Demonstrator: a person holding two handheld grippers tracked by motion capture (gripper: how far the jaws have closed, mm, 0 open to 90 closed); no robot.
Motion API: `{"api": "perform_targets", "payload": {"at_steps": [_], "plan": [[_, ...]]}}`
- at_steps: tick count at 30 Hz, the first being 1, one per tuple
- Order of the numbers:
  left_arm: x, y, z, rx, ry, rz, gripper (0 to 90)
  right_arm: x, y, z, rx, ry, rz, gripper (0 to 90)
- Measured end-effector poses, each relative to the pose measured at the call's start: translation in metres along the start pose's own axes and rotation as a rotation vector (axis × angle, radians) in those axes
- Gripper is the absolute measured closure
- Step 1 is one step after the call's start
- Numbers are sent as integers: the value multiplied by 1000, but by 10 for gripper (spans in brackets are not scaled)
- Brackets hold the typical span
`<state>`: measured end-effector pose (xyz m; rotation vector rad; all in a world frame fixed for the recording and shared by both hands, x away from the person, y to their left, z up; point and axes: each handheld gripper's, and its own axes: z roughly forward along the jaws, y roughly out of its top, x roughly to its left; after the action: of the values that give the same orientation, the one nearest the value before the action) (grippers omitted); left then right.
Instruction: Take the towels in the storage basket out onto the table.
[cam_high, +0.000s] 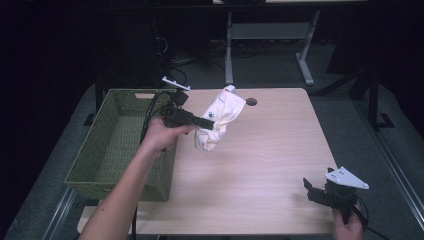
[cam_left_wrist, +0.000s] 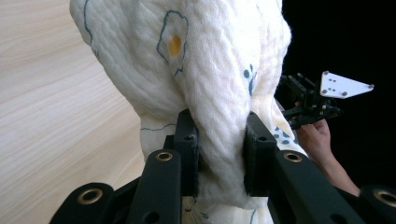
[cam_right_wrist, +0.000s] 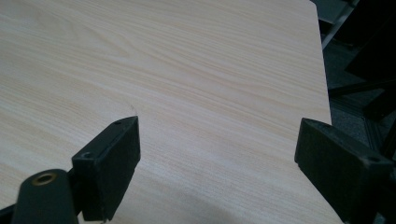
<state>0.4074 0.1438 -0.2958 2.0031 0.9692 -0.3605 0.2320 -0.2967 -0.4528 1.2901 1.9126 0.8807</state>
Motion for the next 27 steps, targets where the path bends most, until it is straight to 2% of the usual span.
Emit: {"api": "perform_targets", "payload": {"at_steps": [4, 27], "plan": [[-2, 2, 11, 20, -5, 5, 712, -1, 0, 0, -1, 1, 6, 139], [-1, 1, 48, 39, -38, -1, 711, 0, -1, -1, -6, 4, 14, 139]]}}
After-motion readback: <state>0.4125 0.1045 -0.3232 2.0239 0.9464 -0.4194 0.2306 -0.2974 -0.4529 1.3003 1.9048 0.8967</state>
